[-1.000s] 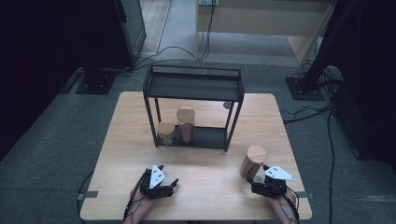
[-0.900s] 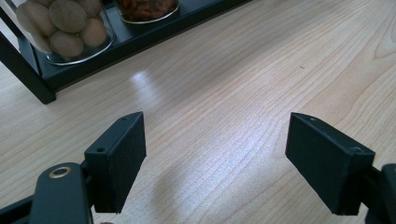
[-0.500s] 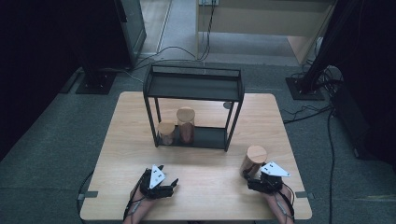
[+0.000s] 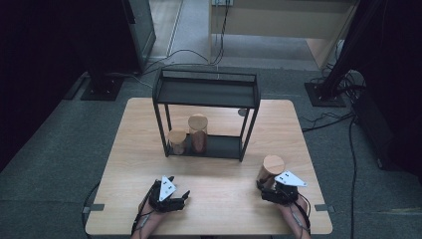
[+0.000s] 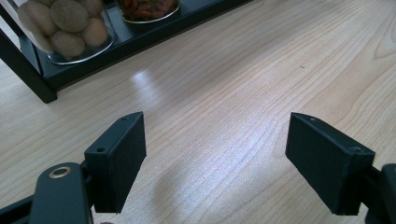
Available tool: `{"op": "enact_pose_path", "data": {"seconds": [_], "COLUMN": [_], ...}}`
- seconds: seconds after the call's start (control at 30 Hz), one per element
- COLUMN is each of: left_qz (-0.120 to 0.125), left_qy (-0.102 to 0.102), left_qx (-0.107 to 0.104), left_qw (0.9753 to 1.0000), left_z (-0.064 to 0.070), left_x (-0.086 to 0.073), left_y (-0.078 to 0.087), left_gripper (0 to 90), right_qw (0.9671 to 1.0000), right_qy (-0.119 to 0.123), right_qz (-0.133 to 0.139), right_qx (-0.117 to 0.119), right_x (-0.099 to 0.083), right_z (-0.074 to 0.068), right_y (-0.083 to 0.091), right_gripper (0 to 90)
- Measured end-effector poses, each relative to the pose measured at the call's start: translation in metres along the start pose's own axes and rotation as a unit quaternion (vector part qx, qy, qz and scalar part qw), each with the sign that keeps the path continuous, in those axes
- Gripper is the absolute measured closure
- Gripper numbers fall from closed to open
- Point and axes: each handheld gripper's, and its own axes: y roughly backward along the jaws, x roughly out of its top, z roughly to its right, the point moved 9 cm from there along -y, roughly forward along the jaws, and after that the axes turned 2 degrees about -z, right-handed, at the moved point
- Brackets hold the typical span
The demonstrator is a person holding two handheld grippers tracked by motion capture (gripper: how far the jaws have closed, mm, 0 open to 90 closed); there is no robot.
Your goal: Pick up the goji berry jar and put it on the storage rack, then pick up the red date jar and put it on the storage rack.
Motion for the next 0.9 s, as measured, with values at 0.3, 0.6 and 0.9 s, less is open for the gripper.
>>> {"op": "enact_pose_path", "data": {"seconds": [0.3,0.6,0.9], "left_qz": [-0.002,-0.002,-0.002], "left_qy": [0.001,0.001,0.001], "left_qx": [-0.002,-0.003,-0.003], "left_qw": [1.0000,1.0000,1.0000], "left_z": [-0.0006,-0.0009,-0.0009], "left_x": [0.0003,0.0004,0.0004], "left_y": [-0.0004,-0.0005,-0.0004], "left_gripper": [20.2,20.2,20.2], "right_qw": [1.0000,0.9997,0.9997], "right_qy": [-0.005,-0.017,-0.013], "right_qz": [0.005,0.015,0.017], "right_qx": [-0.005,-0.008,-0.011], "right_x": [-0.0001,-0.0025,-0.0012], "right_z": [-0.0011,0.0002,-0.0015], "right_y": [-0.0029,-0.0058,-0.0065], "right_gripper": [17.1,21.8,24.4]}}
